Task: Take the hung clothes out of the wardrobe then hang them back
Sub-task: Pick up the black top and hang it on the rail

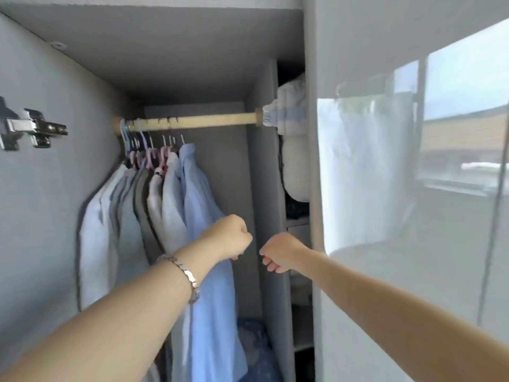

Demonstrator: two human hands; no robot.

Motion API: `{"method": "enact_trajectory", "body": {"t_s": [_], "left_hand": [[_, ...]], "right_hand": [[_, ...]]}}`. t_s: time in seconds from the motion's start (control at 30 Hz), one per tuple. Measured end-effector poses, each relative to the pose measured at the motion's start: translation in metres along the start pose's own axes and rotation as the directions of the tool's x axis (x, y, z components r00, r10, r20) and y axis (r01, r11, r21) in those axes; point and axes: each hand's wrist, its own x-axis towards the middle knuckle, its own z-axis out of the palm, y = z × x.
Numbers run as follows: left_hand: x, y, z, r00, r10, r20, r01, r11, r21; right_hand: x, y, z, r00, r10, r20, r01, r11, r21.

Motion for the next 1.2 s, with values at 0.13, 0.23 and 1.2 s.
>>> {"method": "enact_trajectory", "body": {"t_s": [0.13, 0.23, 1.2], "left_hand": [[-0.043, 0.065, 0.070, 0.957, 0.165, 0.240, -0.172, 0.985, 0.010], [-0.091, 0.132, 0.124, 0.840, 0.293, 0.457, -0.345, 0.938, 0.031], [-1.021, 0.532, 0.570, -0.535, 0.538, 0.651, -0.797, -0.066, -0.601]], "right_hand": [[-0.111, 0.074, -0.026, 0.990, 0.143, 0.013, -0.142, 0.989, -0.040], [-0.196, 0.138, -0.051, 0.945, 0.311, -0.099, -0.317, 0.947, -0.050], [-1.256, 0.583, 0.122, -0.627, 0.779, -0.020, -0.396, -0.296, 0.869]]}}
